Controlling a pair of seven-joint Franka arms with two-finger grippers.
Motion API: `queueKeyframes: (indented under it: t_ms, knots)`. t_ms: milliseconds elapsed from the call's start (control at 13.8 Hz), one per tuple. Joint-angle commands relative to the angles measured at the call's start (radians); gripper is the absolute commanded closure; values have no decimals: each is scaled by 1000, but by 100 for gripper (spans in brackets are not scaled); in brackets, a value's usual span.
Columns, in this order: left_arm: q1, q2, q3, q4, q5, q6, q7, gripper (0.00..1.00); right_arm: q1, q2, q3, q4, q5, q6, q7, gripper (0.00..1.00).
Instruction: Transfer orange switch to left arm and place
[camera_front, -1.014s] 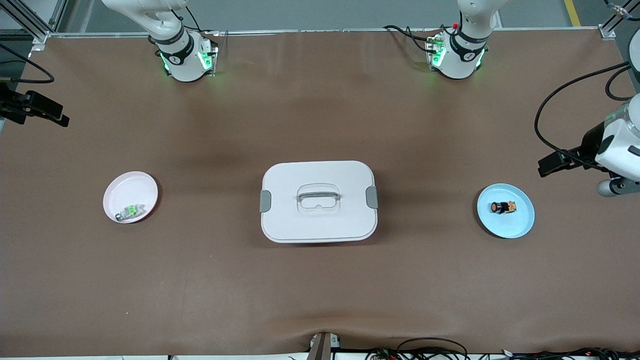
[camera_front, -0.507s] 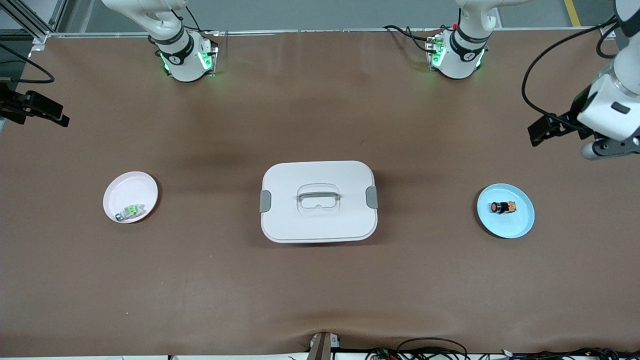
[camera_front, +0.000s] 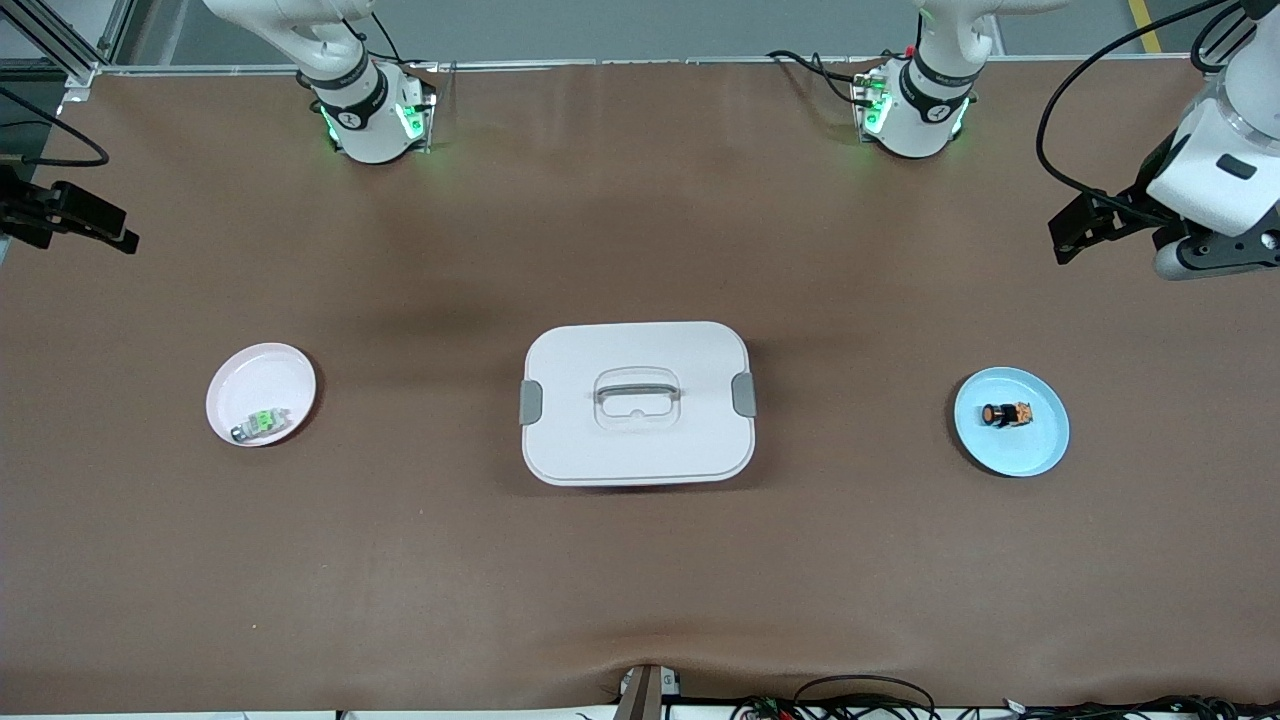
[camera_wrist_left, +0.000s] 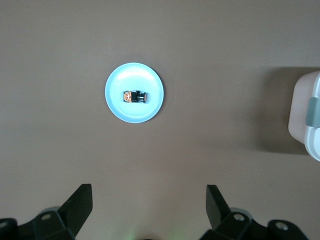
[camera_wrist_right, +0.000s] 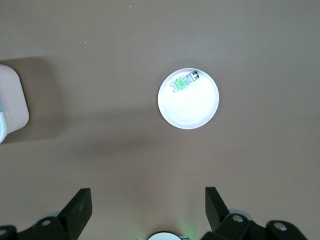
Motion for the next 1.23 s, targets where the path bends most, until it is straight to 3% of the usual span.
queueKeyframes:
  t_ms: [0, 652, 1159]
  knots:
    - [-12, -63, 57, -74, -52, 8, 66, 0, -18, 2, 17, 12, -12, -7, -8, 0]
    - [-11, -149, 89, -161, -60, 8, 142, 0, -18, 2, 17, 12, -10, -6, -8, 0]
    - [-14, -159, 97, -149, -61, -20, 162, 0, -20, 2, 17, 12, -13, -7, -8, 0]
